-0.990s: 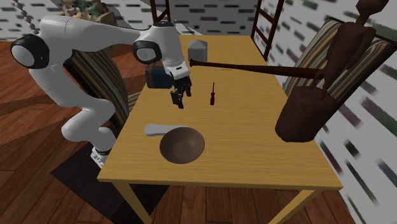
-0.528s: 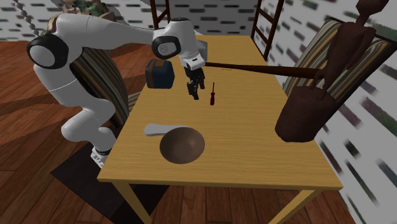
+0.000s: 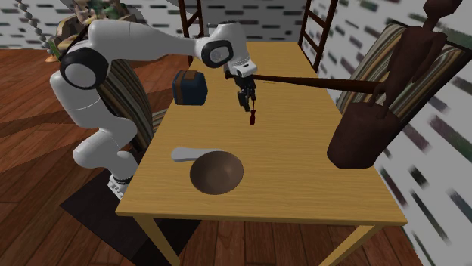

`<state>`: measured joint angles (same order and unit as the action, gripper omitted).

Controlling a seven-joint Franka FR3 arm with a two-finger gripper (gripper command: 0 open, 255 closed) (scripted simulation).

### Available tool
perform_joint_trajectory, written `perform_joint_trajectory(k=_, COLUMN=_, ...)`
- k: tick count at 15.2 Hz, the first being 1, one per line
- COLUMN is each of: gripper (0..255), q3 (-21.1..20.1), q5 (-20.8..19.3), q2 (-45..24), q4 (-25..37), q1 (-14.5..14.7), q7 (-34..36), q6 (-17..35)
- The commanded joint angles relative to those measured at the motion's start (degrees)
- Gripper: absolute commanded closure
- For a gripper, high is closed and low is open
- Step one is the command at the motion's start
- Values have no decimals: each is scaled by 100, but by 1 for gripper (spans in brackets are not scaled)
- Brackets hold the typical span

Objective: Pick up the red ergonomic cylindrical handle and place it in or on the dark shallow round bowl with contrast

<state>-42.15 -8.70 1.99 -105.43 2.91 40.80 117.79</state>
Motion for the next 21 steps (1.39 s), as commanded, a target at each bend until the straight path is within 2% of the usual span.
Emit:
perform_joint_trajectory(k=1, gripper=0, q3=-37, q5=-159, q2=-170, q4=18, q1=18, q7=124, q6=106)
perform_joint_trajectory(k=6, gripper=0, q3=-37, q5=-337, q2=-356, q4=-148, q1=26, q7=239, q6=396)
perform_joint_trajectory(k=13, gripper=0, q3=-37, q5=-336, q2=-355, q4=-148, q1=26, q7=238, q6=395)
perform_joint_trajectory(k=14, gripper=255, q3=-37, q5=-336, q2=-355, q4=-148, q1=26, q7=238, q6=395)
perform_joint_trajectory(k=21, gripper=255, q3=-35, q5=-337, q2=-358, q4=-146, q1=24, q7=235, q6=396)
